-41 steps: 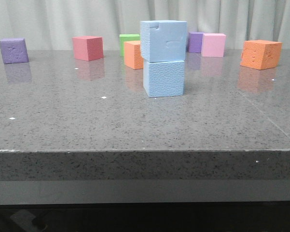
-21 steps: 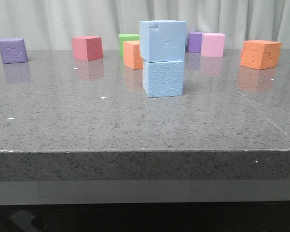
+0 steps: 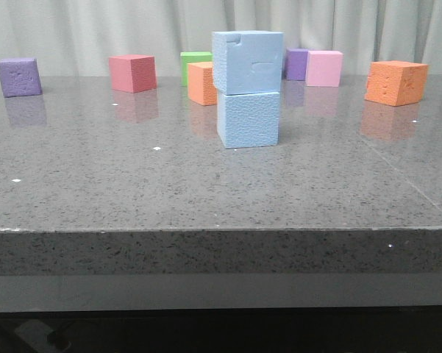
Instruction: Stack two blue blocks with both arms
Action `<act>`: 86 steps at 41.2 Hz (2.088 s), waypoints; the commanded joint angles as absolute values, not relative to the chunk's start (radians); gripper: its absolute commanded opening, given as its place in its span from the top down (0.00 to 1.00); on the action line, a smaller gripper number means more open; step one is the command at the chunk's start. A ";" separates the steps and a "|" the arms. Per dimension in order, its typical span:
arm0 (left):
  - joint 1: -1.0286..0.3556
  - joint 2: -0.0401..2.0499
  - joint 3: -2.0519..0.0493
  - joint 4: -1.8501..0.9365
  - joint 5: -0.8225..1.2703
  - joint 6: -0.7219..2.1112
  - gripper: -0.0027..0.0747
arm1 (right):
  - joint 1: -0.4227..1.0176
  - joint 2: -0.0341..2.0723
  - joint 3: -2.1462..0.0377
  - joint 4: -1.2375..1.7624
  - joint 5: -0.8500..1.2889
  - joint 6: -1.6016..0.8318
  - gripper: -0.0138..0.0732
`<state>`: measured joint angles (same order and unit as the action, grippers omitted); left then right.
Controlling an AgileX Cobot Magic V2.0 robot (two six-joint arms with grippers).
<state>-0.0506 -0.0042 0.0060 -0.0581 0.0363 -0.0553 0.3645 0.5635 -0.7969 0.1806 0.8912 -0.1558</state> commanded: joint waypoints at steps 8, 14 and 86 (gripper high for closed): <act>-0.054 -0.021 0.008 -0.057 -0.048 -0.017 0.99 | 0.359 0.565 -0.821 0.183 0.824 -0.157 0.98; -0.054 -0.021 0.008 -0.057 -0.048 -0.018 0.99 | 0.359 0.565 -0.821 0.183 0.824 -0.157 0.98; -0.054 -0.021 0.008 -0.057 -0.048 -0.018 0.99 | 0.016 -0.028 0.021 0.172 0.000 -0.158 0.98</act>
